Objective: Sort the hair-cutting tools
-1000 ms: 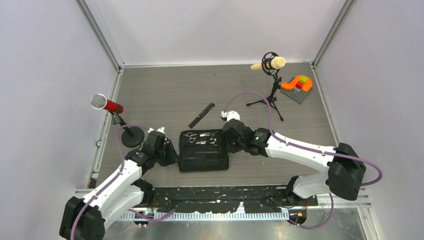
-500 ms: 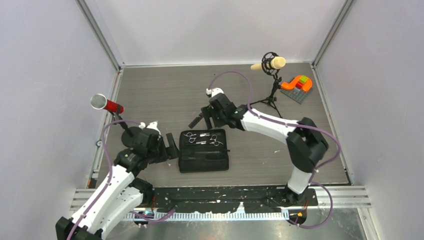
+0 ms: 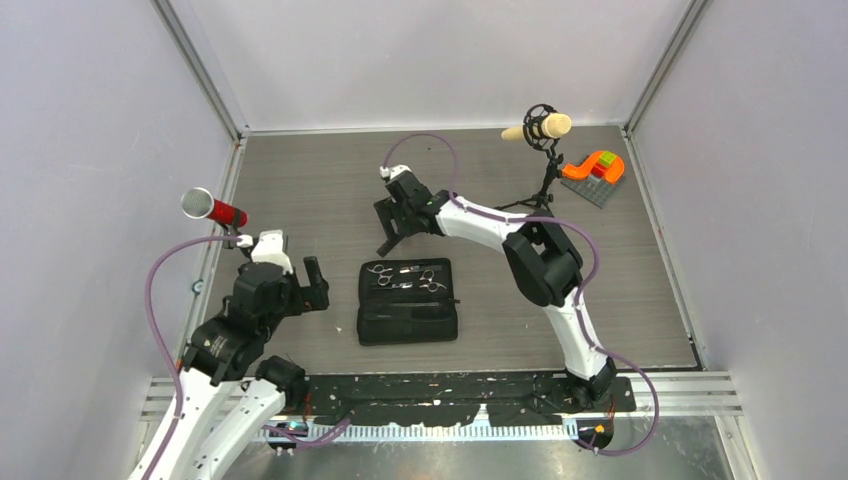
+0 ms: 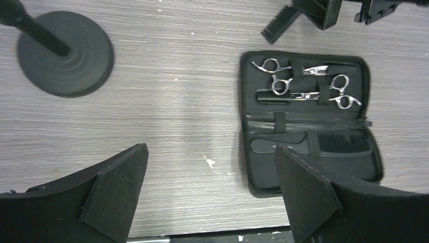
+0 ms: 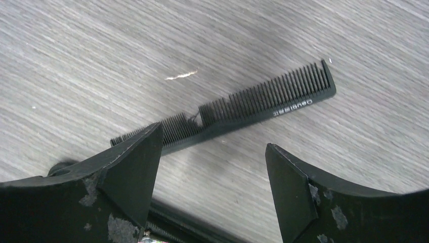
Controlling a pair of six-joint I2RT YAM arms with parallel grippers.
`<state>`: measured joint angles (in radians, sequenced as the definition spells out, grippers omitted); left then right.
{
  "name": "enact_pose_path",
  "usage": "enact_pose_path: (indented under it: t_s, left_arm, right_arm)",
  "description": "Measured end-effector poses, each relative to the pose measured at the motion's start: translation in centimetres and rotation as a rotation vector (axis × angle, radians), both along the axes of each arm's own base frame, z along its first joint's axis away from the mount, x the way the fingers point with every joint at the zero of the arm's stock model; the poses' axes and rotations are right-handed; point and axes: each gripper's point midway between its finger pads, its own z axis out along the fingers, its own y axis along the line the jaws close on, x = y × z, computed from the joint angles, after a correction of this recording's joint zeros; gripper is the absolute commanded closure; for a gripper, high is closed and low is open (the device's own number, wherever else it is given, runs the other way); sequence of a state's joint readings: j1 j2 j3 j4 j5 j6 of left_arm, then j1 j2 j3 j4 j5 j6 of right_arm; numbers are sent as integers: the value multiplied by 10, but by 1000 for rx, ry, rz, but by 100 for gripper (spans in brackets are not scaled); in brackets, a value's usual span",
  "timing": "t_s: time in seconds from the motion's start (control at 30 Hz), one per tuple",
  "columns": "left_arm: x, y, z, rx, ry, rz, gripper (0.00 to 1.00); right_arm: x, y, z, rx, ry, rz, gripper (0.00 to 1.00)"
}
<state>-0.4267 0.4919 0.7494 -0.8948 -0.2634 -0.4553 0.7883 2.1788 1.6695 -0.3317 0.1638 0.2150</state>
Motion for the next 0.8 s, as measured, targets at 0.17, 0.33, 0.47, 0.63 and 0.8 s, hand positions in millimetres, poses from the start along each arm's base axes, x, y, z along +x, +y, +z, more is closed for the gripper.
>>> enact_pose_path:
  t_s: [0.17, 0.33, 0.47, 0.63, 0.8]
  left_arm:
    - [-1, 11, 8, 54, -57, 3, 0]
    - [-1, 22, 12, 119, -85, 5, 0]
    - [-1, 28, 16, 146, -112, 15, 0]
    - [0, 33, 25, 147, -164, 38, 0]
    - [0, 35, 26, 156, -175, 41, 0]
  right_arm:
    - [8, 5, -16, -30, 16, -10, 18]
    - [11, -4, -23, -81, 19, -46, 18]
    - [14, -11, -23, -105, 8, -82, 18]
    - [11, -32, -27, -86, 21, -151, 19]
    - [10, -101, -30, -63, 80, -296, 23]
